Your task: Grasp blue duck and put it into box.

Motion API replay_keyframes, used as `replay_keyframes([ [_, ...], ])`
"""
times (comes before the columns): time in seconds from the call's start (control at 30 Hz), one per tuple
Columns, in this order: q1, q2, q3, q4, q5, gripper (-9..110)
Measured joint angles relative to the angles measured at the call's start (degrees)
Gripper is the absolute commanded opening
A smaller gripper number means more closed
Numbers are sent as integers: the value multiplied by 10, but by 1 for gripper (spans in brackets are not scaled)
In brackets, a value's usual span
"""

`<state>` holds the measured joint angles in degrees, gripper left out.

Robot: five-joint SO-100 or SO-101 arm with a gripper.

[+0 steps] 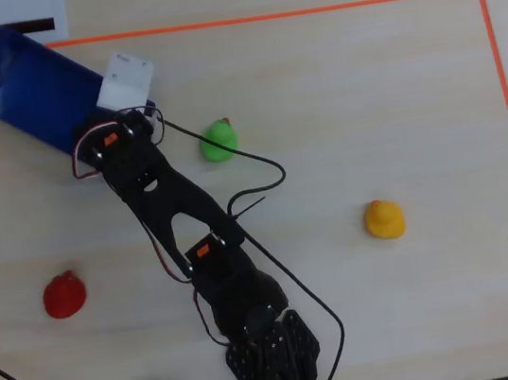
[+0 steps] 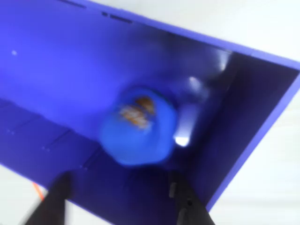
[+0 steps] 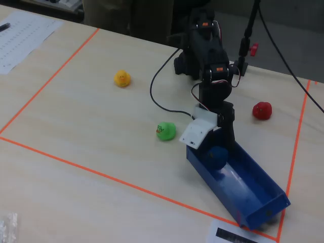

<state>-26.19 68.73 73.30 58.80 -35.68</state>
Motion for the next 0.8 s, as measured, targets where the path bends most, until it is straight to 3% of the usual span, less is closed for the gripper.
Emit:
replay_keyframes([
  [0.07, 0, 0, -5, 10, 1, 4],
  [0.1, 0, 5, -5, 18, 0, 0],
  [0.37, 51, 207, 98, 47, -67, 0],
  [0.8, 155, 834, 711, -14, -240, 0],
])
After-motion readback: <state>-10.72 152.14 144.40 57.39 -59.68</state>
